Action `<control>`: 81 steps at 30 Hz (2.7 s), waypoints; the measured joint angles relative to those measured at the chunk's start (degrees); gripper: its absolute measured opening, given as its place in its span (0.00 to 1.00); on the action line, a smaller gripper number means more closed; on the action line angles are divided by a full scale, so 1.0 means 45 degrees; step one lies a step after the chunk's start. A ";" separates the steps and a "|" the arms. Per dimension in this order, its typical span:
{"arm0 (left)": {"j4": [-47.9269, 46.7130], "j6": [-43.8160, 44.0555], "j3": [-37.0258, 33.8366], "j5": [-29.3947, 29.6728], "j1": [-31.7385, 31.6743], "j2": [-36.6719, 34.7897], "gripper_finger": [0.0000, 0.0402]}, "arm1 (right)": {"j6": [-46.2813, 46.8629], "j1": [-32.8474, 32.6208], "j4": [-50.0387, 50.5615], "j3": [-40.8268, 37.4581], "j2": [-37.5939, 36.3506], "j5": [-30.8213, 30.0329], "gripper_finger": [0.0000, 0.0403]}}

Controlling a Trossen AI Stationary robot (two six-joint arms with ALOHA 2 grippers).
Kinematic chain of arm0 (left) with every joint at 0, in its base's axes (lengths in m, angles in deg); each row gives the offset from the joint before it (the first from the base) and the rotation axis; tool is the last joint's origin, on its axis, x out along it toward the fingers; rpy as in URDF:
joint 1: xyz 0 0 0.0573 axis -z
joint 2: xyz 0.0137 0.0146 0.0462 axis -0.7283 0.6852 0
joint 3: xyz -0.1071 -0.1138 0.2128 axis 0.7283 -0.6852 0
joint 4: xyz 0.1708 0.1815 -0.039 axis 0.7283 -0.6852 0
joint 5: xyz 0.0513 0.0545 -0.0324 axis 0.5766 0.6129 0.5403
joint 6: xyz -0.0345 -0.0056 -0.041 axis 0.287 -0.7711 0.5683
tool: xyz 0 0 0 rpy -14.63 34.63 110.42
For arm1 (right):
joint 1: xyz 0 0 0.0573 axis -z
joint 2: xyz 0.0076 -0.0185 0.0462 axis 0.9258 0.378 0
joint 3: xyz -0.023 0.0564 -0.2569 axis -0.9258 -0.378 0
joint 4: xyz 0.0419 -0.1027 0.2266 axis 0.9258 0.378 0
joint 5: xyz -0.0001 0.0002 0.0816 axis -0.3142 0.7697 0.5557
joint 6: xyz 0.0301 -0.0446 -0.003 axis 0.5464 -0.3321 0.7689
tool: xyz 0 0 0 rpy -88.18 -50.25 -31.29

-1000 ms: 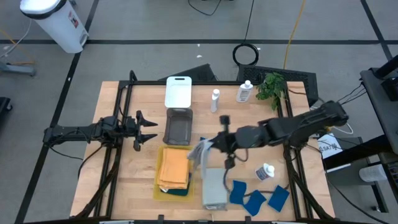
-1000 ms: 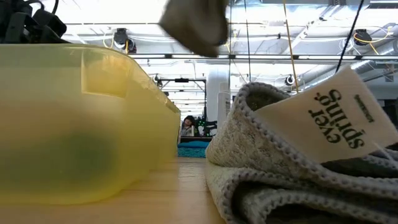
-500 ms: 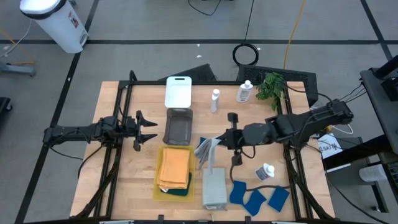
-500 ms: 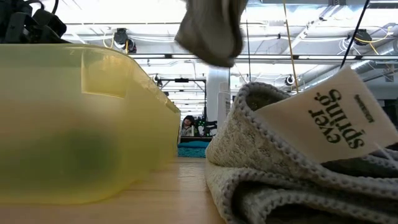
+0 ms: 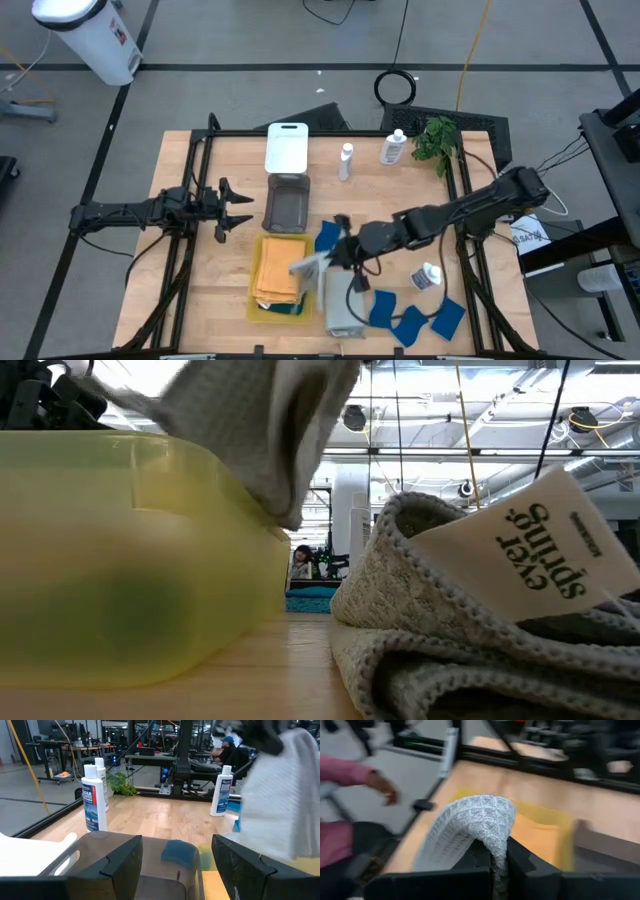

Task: Pick & Place Kitchen Items
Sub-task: Put the gray towel into the yellow bin

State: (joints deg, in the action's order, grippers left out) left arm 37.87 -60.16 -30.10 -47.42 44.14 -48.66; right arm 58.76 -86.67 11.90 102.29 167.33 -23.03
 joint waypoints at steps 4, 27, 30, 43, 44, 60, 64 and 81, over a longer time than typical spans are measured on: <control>-0.0001 0.0002 0.0000 -0.0002 0.0002 -0.0005 0.61 | 0.0210 -0.0025 -0.1150 0.0000 0.0757 0.1615 0.00; 0.1525 0.0563 -0.0006 -0.0008 0.0000 0.0005 0.61 | 0.3450 -0.0060 1.1367 0.0019 -0.4308 -0.2144 0.00; 0.2250 0.0603 0.0002 -0.0004 0.0003 -0.0005 0.61 | 0.3373 -0.0348 1.2640 0.0019 -0.4770 -0.2145 0.00; 0.3177 0.2770 0.0000 0.0080 0.0013 0.0035 0.61 | 0.2290 -0.0927 1.1798 0.0019 -0.4312 -0.2122 0.00; 0.3143 0.3081 0.0000 0.0104 0.0013 0.0059 0.61 | 0.2206 -0.0927 1.1683 0.0019 -0.4215 -0.2116 0.00; 0.5726 0.4852 0.1395 0.0559 0.0357 0.3084 0.61 | 0.1959 -0.0912 1.0847 0.0019 -0.3502 -0.1499 0.00; 0.5045 0.3691 0.3560 0.0518 0.0926 0.5953 0.67 | 0.1790 -0.0912 1.0463 0.0019 -0.3498 -0.1455 0.00; -0.4722 -0.0626 1.8745 -0.1234 0.2461 1.9870 0.88 | 0.1573 -0.0912 1.0187 0.0019 -0.3498 -0.1455 0.00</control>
State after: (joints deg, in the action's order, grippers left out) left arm 16.62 -62.98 54.25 -52.98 55.21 40.76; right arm 65.84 -90.78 57.74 102.37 151.59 -29.58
